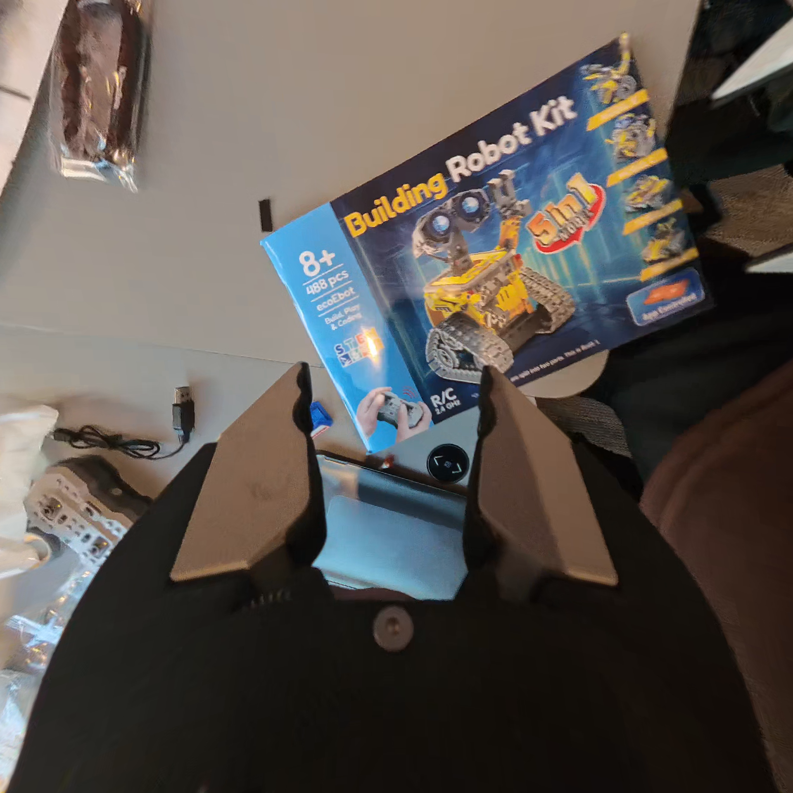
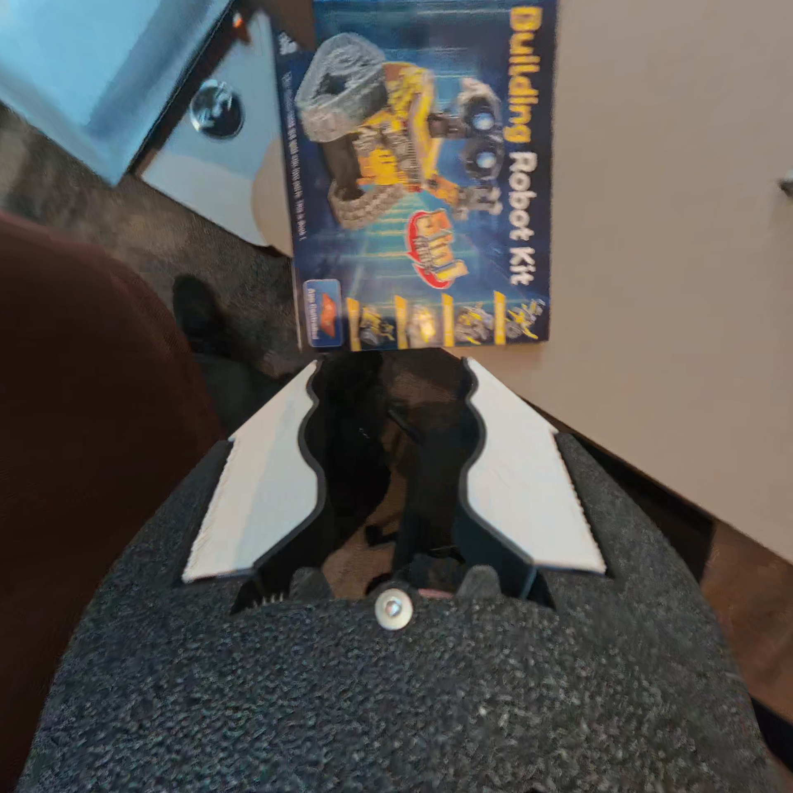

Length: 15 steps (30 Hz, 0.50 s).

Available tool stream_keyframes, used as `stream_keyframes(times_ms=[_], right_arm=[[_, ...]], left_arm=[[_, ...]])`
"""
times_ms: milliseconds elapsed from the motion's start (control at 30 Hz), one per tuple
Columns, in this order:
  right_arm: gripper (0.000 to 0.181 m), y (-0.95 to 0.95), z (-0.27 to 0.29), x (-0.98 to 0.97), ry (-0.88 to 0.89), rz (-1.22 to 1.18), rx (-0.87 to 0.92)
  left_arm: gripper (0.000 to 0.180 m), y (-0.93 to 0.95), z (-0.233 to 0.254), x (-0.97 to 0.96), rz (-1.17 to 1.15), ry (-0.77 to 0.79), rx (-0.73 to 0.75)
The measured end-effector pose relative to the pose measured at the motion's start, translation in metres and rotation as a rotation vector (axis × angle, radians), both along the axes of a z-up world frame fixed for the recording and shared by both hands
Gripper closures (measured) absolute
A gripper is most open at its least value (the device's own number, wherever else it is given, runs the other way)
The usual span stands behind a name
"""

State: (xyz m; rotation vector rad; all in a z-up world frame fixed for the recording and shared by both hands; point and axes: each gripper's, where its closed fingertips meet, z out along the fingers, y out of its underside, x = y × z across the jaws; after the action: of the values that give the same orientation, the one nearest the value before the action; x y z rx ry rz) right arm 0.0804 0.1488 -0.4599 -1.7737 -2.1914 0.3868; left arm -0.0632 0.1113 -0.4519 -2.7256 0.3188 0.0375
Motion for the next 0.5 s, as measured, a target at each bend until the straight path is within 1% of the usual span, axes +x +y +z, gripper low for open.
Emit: stream_keyframes(times_ms=[100, 167, 267, 333, 367, 467, 500], right_arm=[[0.111, -0.011, -0.013, -0.004, -0.027, 0.116, 0.106], [0.111, -0.015, -0.019, -0.009, -0.031, 0.195, 0.181], [0.118, -0.012, -0.026, -0.012, -0.06, 0.314, 0.274], [0.122, -0.003, -0.025, -0.01, -0.085, 0.341, 0.277], [0.129, 0.003, -0.023, -0.008, -0.1, 0.338, 0.264], [0.158, 0.032, -0.017, 0.001, -0.132, 0.319, 0.268], [0.163, 0.041, -0.018, 0.008, -0.158, 0.308, 0.249]], left_arm=[[0.102, -0.011, -0.006, 0.015, -0.099, -0.016, -0.026], [0.102, -0.019, -0.015, 0.024, -0.194, 0.009, -0.047], [0.105, -0.028, -0.024, 0.042, -0.309, 0.011, -0.065], [0.108, -0.03, -0.028, 0.049, -0.344, 0.023, -0.072], [0.108, -0.03, -0.028, 0.053, -0.35, 0.022, -0.071], [0.114, -0.02, -0.022, 0.064, -0.347, 0.004, -0.04], [0.115, -0.017, -0.02, 0.067, -0.359, 0.006, -0.036]])
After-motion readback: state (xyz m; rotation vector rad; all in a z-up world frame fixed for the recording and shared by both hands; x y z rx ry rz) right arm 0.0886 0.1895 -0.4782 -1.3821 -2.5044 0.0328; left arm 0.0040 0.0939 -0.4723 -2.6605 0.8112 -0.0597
